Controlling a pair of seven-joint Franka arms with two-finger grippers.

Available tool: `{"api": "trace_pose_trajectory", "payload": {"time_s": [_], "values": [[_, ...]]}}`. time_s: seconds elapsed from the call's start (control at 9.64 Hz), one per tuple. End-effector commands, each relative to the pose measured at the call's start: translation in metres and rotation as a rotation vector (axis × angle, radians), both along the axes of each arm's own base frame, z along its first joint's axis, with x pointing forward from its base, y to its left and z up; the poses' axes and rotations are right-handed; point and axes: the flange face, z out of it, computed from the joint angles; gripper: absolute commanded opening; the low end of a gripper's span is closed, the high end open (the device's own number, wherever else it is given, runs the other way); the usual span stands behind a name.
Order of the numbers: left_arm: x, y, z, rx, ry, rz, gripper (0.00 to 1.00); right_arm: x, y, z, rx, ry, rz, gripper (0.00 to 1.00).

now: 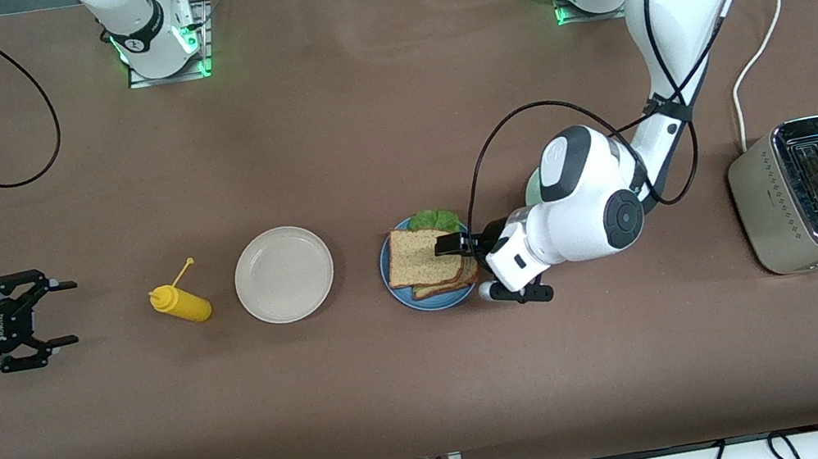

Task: Make sandwich in blue plate with both arms
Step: 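Raise the left gripper away from the plate while the right gripper withdraws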

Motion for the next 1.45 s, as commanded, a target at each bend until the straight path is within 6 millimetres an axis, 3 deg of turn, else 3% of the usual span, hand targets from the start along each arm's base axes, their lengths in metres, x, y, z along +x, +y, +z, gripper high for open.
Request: {"api": "trace_pose_trajectory", "payload": {"time_s": [0.0,0.41,0.62,0.93,1.14,1.35], "values": [[0.000,0.024,0.036,0.104,-0.034,-0.080,1.00,-0.014,0.030,0.070,-0.217,0.104,-0.202,1.00],[-0.015,0.054,0.099,0.251,-0.063,-0.137,1.00,-0.029,0.100,0.159,-0.483,0.195,-0.586,1.00],[-0.019,0.084,0.135,0.327,-0.051,-0.106,1.00,-0.047,0.130,0.180,-0.575,0.217,-0.702,1.00],[-0.026,0.133,0.187,0.407,-0.041,-0.061,1.00,-0.068,0.134,0.189,-0.663,0.203,-0.780,1.00],[-0.037,0.152,0.221,0.470,-0.060,-0.053,1.00,-0.087,0.121,0.188,-0.701,0.204,-0.837,1.00],[-0.052,0.165,0.249,0.537,-0.078,-0.047,1.00,-0.091,0.118,0.195,-0.737,0.208,-0.897,1.00]]}}
